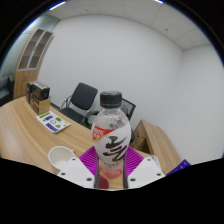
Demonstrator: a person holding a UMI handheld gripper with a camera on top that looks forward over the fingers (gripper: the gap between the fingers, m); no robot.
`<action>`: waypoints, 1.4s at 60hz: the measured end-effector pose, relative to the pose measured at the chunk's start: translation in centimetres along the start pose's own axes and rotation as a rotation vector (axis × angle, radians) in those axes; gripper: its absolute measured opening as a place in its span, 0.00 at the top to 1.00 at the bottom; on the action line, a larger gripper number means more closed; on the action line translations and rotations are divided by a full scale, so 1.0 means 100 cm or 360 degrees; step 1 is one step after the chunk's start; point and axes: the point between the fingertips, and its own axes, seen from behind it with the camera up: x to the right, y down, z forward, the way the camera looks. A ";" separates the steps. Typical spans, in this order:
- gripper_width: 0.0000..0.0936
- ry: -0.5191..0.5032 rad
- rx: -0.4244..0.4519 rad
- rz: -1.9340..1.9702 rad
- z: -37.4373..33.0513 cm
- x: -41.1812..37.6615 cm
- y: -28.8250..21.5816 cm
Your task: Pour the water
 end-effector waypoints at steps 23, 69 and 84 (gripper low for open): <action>0.66 -0.0191 -0.0133 0.0625 0.042 -0.031 0.104; 0.08 0.0046 -0.0442 0.0710 -0.145 -0.032 0.088; 0.09 0.0134 -0.0439 0.0686 -0.219 -0.040 0.066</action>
